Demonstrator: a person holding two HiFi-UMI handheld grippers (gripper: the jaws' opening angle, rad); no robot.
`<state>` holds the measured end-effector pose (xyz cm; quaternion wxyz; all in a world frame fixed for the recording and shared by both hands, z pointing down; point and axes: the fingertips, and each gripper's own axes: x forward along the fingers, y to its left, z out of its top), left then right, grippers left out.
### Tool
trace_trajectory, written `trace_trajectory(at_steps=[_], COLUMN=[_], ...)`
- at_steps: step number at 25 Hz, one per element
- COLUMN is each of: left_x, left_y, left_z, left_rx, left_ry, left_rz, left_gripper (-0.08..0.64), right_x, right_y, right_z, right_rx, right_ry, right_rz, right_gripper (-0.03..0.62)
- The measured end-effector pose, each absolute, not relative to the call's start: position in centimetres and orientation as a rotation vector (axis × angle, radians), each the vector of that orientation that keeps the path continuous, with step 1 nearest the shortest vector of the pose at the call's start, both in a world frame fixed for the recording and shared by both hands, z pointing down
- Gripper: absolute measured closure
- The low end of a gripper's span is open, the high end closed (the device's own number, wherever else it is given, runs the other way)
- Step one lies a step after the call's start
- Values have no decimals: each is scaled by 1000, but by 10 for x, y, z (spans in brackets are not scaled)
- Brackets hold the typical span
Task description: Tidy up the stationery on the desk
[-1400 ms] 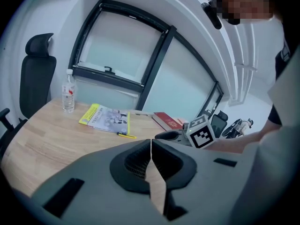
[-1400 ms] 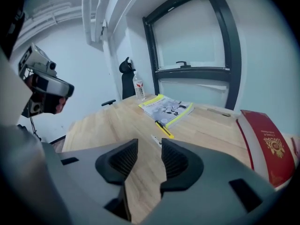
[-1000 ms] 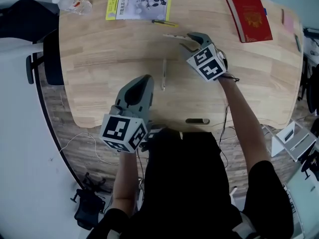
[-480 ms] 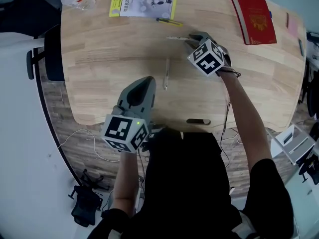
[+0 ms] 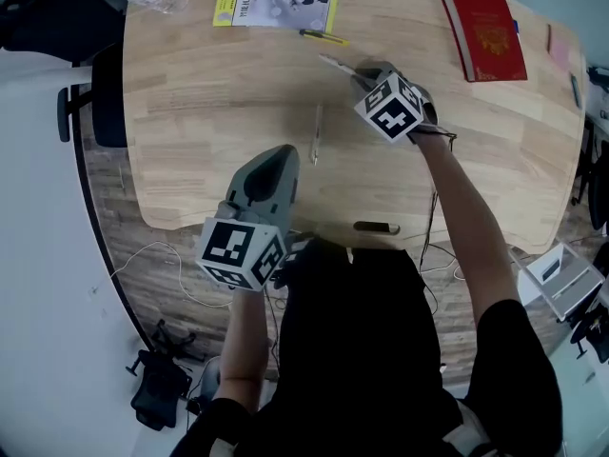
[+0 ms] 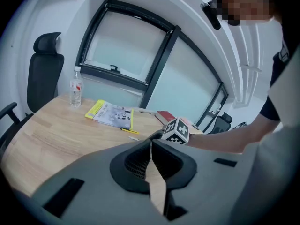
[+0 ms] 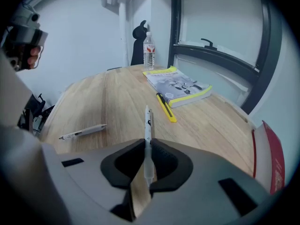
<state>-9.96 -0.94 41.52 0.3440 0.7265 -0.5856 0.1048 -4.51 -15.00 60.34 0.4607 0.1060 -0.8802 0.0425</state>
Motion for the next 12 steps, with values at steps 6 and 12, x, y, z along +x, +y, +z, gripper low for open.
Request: trace_trajectory(at_steps=[6, 12], left_x=[-93, -84], left_y=[6, 12], left_z=[395, 376], left_rx=[1882, 1899], left_ry=[-1588, -1648], left_rz=[253, 240], left_gripper=[522, 522], right_x=[-43, -31], right_y=[-124, -98], right_z=[556, 505], right_rx=[289, 377], right_ry=[-2266, -2370], right_rz=[112, 210], right_gripper=[534, 534])
